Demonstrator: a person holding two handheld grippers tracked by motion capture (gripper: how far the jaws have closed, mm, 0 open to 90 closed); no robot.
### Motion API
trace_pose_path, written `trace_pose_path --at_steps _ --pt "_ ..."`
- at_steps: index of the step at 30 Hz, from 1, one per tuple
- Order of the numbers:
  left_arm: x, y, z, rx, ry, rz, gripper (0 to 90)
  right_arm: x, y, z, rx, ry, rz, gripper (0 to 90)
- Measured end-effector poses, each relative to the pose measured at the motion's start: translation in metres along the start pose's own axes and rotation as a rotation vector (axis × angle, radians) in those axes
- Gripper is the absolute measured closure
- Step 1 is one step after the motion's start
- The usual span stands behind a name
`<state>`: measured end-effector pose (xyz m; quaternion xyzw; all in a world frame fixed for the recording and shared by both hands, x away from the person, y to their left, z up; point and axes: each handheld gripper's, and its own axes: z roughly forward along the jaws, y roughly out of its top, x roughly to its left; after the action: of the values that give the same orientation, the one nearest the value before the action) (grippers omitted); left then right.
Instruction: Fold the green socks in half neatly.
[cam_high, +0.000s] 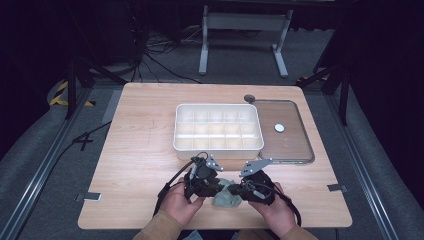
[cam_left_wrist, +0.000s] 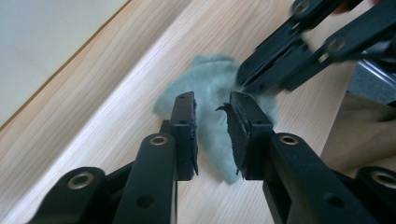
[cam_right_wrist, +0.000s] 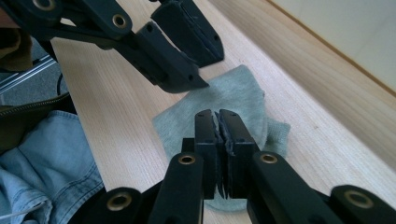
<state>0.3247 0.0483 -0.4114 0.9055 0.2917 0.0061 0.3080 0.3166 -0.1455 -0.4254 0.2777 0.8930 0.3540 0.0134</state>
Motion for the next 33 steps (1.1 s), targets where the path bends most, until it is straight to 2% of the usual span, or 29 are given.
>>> trace_pose_path --at_steps 4,6,11,20,23,29,33 --pt "0.004 0.002 0.013 0.034 0.011 0.002 77.5 -0.002 -0.002 0.004 0.008 -0.005 0.004 85.9" --pt "0.004 0.002 0.013 0.034 0.011 0.002 78.9 -0.003 -0.003 0.005 0.021 -0.008 0.01 85.9" --pt "0.004 0.002 0.022 0.08 0.026 0.012 79.4 -0.005 -0.007 0.007 0.032 -0.011 0.015 85.5" --pt "0.003 0.002 0.034 0.131 0.016 0.009 80.0 -0.011 -0.016 0.011 0.058 -0.017 0.034 85.2" --pt "0.004 0.002 0.036 0.141 0.007 0.009 80.2 -0.012 -0.019 0.011 0.06 -0.011 0.037 85.2" --pt "0.004 0.001 0.039 0.139 0.004 0.002 80.7 -0.015 -0.027 0.012 0.03 0.003 0.006 86.4" --pt "0.004 0.0 0.037 0.124 0.007 0.005 79.9 -0.016 -0.029 0.013 0.018 0.009 0.003 86.8"
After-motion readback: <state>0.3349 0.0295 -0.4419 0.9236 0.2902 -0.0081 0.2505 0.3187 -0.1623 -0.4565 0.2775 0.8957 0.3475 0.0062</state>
